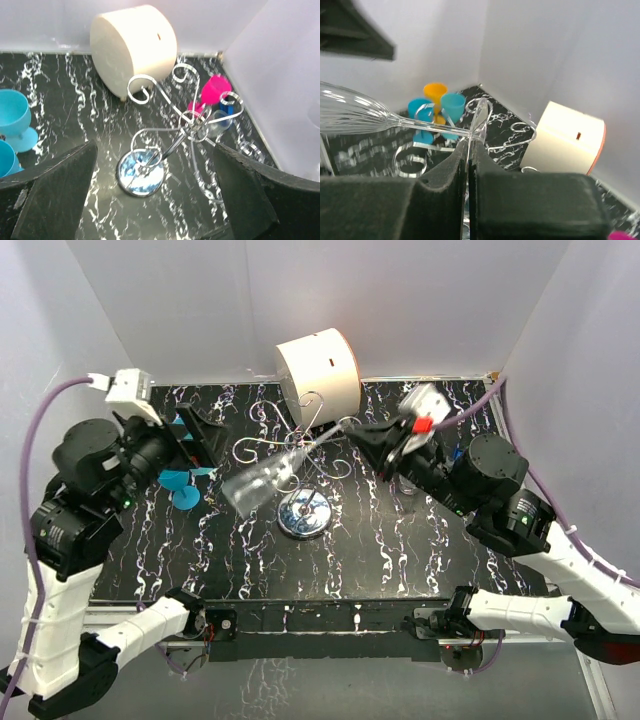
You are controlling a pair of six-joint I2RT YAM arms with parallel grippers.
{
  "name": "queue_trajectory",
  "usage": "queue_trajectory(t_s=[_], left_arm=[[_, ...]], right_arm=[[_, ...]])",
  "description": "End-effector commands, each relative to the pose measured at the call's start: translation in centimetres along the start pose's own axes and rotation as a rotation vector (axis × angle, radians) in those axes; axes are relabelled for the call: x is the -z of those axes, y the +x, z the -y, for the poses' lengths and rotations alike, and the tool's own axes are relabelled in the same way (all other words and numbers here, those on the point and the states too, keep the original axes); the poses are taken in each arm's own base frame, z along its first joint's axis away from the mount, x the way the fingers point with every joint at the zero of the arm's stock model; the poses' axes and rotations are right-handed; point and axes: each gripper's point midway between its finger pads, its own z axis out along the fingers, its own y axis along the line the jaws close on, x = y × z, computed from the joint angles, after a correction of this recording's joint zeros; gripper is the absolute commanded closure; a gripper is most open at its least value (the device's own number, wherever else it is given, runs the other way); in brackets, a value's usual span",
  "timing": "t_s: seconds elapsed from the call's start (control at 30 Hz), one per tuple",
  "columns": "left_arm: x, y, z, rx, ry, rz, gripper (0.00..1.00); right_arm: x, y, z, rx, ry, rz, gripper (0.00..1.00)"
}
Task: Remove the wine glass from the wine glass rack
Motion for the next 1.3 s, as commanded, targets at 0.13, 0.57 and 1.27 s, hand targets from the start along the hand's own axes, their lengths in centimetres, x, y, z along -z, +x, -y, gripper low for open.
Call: queue_trajectory(t_s=[0.13,0.57,1.27], left_arm=[[3.6,-7.8,1.9,0.188,0.060,0.306,0.01],[6.0,-12.3,4.0,0.253,0.168,0.451,0.01],[4.5,-8.7,9.3,0.364,0.404,0.142,0.48]], right_arm=[[0.4,-5.1,7.5,-0.701,0.503,0.231,1.00],[-2.0,-5.4,8.2,-0.814,0.555,0.311,1.00],[-0.8,-4.8,6.6,-0.585,0.425,0.379,1.00]])
